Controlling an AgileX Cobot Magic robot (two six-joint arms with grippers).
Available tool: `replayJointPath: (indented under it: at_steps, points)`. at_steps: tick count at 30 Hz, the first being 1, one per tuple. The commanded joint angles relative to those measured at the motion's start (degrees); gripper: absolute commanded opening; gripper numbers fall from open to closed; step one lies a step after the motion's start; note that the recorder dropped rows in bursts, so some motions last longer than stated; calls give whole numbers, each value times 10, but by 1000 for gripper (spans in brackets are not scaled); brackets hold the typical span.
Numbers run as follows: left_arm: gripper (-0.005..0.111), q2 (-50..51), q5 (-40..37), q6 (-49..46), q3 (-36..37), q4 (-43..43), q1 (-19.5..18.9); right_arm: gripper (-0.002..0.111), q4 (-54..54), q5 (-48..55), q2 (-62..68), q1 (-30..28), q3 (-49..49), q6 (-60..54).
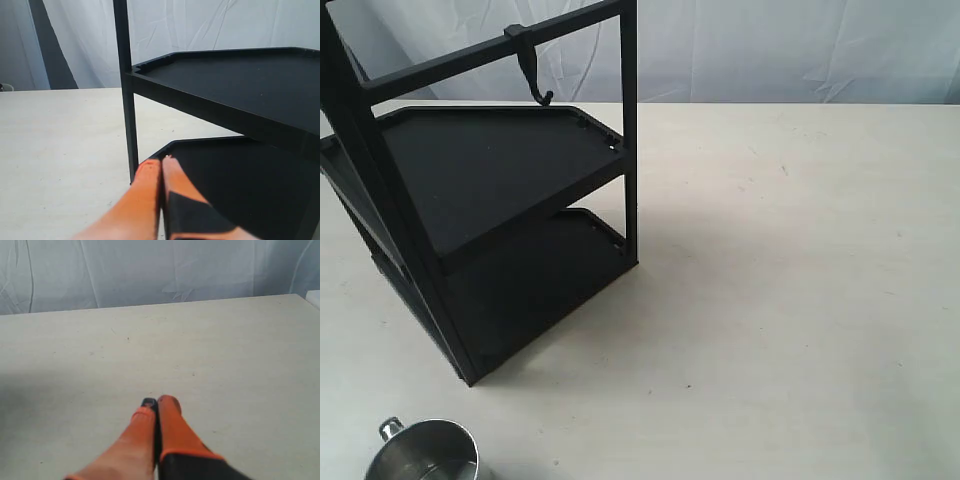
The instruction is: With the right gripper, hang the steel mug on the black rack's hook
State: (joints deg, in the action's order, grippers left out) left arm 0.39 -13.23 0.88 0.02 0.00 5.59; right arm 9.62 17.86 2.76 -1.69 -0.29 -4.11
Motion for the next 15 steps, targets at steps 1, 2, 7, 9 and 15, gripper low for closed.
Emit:
replayJointPath:
  at_steps: [1,2,7,9,15]
  points:
    - [2,-4,6,1,0,-8,2,-1,1,-45,-1,-3,3,-2]
    - [2,-4,6,1,0,-8,2,-1,53,-87,-1,-3,3,10]
    - [2,-4,6,1,0,-8,2,-1,471,-209,-1,-3,3,98]
    - [2,-4,6,1,0,-8,2,-1,480,-215,-1,-3,3,98]
    - [2,-4,5,1,0,-8,2,-1,420,-167,13,-2,-58,79]
